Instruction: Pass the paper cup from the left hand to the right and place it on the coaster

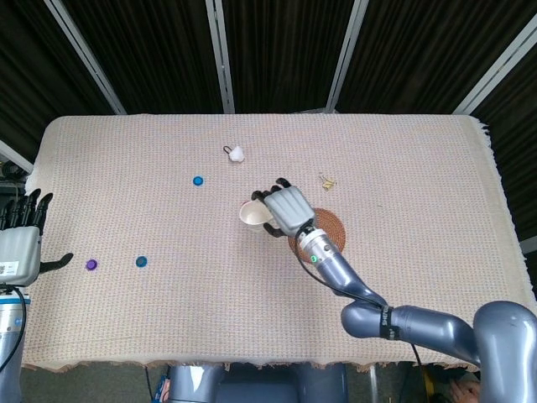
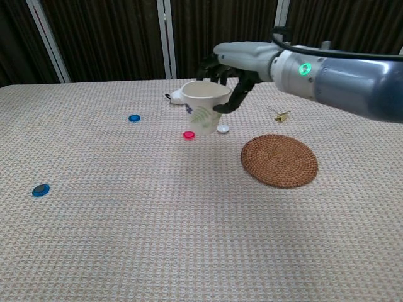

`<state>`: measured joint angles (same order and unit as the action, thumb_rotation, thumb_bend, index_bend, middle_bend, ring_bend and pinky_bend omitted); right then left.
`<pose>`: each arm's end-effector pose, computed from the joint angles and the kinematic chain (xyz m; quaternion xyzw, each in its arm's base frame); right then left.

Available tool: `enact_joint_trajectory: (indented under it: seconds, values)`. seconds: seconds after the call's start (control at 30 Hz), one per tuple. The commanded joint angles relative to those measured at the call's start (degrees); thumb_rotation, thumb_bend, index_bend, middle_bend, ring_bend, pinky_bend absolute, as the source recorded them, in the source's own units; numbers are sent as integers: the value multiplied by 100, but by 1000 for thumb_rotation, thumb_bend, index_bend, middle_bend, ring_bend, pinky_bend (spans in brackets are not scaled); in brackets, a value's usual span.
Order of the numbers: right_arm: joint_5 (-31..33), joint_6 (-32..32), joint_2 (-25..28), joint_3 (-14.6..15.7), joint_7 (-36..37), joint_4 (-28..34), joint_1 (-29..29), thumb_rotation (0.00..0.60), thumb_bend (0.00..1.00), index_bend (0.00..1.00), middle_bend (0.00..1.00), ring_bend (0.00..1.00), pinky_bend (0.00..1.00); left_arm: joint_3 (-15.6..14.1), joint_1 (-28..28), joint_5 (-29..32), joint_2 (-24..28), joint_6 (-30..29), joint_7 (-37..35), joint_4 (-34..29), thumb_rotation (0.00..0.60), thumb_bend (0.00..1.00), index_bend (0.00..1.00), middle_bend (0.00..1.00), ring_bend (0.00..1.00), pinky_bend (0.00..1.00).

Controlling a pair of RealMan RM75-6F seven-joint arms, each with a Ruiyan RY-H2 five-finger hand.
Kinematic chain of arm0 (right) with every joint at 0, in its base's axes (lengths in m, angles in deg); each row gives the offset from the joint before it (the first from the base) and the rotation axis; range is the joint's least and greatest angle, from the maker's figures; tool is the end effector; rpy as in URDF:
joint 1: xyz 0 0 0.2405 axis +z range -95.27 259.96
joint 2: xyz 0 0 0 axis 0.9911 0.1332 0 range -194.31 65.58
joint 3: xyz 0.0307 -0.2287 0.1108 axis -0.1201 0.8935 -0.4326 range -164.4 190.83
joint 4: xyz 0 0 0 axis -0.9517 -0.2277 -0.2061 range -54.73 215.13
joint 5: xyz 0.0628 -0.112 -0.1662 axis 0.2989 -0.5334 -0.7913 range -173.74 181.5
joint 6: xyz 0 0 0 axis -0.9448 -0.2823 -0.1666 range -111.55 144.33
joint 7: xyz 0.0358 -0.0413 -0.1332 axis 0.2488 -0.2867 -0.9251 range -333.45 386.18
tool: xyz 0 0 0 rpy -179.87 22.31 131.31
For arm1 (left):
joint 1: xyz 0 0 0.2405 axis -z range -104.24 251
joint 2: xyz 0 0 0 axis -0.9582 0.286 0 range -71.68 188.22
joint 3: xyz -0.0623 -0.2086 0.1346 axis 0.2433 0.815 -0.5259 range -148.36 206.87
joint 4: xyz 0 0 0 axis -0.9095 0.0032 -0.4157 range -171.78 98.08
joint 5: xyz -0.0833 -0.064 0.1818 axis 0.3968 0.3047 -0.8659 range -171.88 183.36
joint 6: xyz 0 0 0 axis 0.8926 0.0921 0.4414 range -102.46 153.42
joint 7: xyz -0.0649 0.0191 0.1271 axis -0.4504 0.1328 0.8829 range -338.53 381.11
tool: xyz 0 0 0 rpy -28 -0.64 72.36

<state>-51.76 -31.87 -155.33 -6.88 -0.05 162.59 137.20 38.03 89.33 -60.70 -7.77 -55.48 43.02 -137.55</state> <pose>-0.0518 -0.3945 -0.0122 0.7555 -0.3336 0.4072 0.3900 -0.2750 0.2505 0.1518 -0.5774 -0.3653 -0.3307 0.6509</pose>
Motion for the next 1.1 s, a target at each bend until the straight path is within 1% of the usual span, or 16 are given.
enact_joint_trajectory:
  seconds: [0.03,0.13,0.2,0.33,0.47,0.67,0.73,0.8,0.83,0.87,0.9,0.97,1.03,1.1]
  values:
    - [13,4,531,290,224,316,-379,600,278,282,422,322,183,-13,-3,-25,-2,5,10,-21,600,0,0,0,0,0]
    - [-220,18,839,577,464,431,-640,600,279,282,422,321,183,-32,-10,-71,-4,-1,29,-61,600,0,0,0,0,0]
    - [-338,18,945,733,650,426,-794,600,279,282,422,320,183,-42,-10,-93,-9,0,43,-71,600,0,0,0,0,0]
    - [-586,20,1009,951,1028,260,-1006,600,279,282,422,318,183,-44,-6,-93,-14,23,56,-84,600,0,0,0,0,0]
    - [-832,-2,962,1051,1318,-25,-1093,600,279,282,422,318,183,-50,0,-97,-24,47,77,-86,600,0,0,0,0,0]
    - [-989,-39,893,1035,1597,-262,-1119,600,280,284,422,317,183,-33,2,-64,-30,62,87,-79,600,0,0,0,0,0]
    - [-1032,-54,866,1030,1638,-306,-1116,600,271,270,415,305,184,-32,3,-61,-33,68,93,-78,600,0,0,0,0,0]
    - [-1061,-70,845,1032,1637,-336,-1110,600,215,214,379,274,184,-34,5,-60,-35,74,103,-77,600,0,0,0,0,0]
    - [-1078,-79,830,1034,1640,-352,-1109,600,155,161,343,250,184,-36,6,-57,-37,78,108,-76,600,0,0,0,0,0]
    - [-1081,-82,820,1032,1661,-348,-1112,600,76,87,281,214,184,-35,7,-52,-39,83,109,-75,600,0,0,0,0,0]
    - [-1072,-86,815,1020,1702,-326,-1120,600,25,37,215,171,184,-32,6,-45,-40,85,107,-75,600,0,0,0,0,0]
    - [-1081,-112,818,1001,1743,-291,-1130,600,0,0,106,90,184,-28,7,-39,-42,87,110,-75,600,0,0,0,0,0]
    - [-1093,-164,835,982,1746,-238,-1142,600,0,0,32,30,178,-27,10,-32,-43,99,109,-77,600,0,0,0,0,0]
    - [-1079,-273,880,937,1727,-104,-1175,600,0,0,3,3,160,-31,12,-25,-38,118,110,-83,600,0,0,0,0,0]
